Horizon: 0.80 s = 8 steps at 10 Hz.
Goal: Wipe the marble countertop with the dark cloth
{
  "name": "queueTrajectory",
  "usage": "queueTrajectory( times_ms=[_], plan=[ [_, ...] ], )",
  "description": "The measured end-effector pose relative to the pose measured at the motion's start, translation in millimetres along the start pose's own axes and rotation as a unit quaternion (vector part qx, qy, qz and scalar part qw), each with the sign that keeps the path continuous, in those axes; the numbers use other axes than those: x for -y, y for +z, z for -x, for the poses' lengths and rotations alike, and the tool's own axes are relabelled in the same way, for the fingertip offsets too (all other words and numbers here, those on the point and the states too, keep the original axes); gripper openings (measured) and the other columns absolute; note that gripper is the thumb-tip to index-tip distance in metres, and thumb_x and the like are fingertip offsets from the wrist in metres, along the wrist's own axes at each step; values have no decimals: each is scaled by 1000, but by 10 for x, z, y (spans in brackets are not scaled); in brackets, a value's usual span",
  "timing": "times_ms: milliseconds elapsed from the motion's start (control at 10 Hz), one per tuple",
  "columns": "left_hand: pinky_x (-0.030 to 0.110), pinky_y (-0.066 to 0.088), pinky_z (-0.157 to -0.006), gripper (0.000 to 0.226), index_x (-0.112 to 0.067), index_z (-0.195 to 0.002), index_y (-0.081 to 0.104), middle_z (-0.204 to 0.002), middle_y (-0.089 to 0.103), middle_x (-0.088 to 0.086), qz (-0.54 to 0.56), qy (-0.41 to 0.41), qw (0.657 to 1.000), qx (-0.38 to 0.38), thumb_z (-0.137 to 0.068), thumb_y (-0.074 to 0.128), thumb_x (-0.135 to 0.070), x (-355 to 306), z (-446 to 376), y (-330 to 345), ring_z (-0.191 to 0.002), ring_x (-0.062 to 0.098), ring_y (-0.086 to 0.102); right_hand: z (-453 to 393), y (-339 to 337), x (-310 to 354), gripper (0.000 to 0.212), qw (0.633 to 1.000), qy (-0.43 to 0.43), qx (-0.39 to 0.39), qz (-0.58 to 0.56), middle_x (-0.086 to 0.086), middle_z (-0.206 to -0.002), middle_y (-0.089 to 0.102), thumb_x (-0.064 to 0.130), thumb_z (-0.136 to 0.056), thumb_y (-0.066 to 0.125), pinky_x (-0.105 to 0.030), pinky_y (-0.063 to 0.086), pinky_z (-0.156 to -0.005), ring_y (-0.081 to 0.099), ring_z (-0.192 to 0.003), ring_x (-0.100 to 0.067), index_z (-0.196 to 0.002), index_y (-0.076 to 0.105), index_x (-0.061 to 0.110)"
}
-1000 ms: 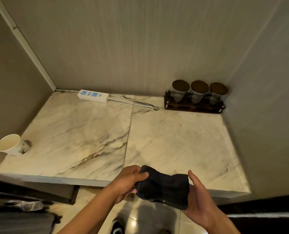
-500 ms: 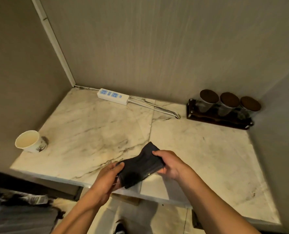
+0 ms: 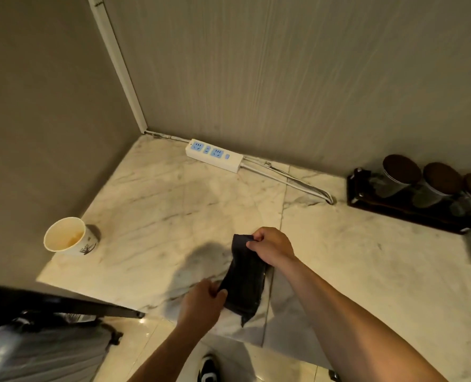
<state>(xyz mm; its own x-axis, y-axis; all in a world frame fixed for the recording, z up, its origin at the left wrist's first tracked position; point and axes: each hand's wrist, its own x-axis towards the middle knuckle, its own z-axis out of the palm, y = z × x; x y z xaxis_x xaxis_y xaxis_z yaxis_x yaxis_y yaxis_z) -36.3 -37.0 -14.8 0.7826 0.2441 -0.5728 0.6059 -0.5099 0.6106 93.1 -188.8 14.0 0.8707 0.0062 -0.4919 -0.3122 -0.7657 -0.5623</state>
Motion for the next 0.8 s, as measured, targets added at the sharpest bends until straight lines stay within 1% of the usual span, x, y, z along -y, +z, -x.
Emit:
queueTrajectory(
  times_ms=[100,200,300,400,500,600,700,800],
  plan=[
    [30,54,-65,13,-24,-84,60,-73,65,-4,-52,13,998,-15,-87,58,-36,-8,-46,8,-67,12,61,-33,52,-17,9,999,-3,-22,42,7,-85,63,33,-83,68,-26,42,-61,58,-79,-14,-80,64,26],
    [21,40,-55,12,-26,-85,57,-74,60,-7,-102,21,994,-14,-87,58,-38,-45,-77,1,-68,7,55,-72,104,-52,14,997,-13,-49,58,8,-89,59,35,-82,69,-26,43,-63,56,-82,-13,-92,68,24],
    [20,35,-51,13,-27,-83,54,-73,58,-8,-116,20,993,-11,-86,58,-39,-64,-95,-3,-66,6,52,-99,113,-72,18,997,-17,-58,54,10,-88,53,35,-82,70,-26,42,-66,53,-84,-12,-95,67,23],
    [22,38,-52,15,-27,-83,53,-73,59,-8,-130,10,991,-5,-85,58,-41,-70,-126,-15,-67,8,54,-113,118,-94,18,996,-25,-67,52,9,-92,56,36,-79,72,-26,43,-66,55,-89,-12,-93,66,25],
    [24,45,-59,16,-27,-84,54,-73,59,-8,-144,14,989,-5,-85,57,-43,-68,-134,-22,-69,10,56,-104,105,-134,21,996,-32,-72,40,7,-97,58,40,-79,70,-26,46,-69,56,-93,-13,-94,65,26],
    [26,45,-62,21,-27,-87,53,-75,58,-8,-174,28,984,-5,-87,50,-47,-94,-86,-26,-71,12,56,-60,23,-244,27,997,-19,-69,13,6,-100,59,47,-80,62,-31,51,-74,56,-95,-14,-98,64,27],
    [26,43,-61,27,-24,-92,52,-77,57,-7,-207,36,978,-7,-90,42,-50,-169,-42,-77,-71,12,55,2,-125,-311,28,996,-21,-85,8,4,-101,60,48,-81,57,-34,51,-78,57,-97,-16,-96,64,26],
    [30,49,-67,31,-21,-97,51,-82,58,-3,-288,68,954,-47,-92,35,-46,-361,22,-166,-73,17,56,193,-442,-380,30,986,-44,-157,22,-1,-117,55,45,-89,52,-31,45,-84,51,-111,-20,-106,63,23]
  ],
)
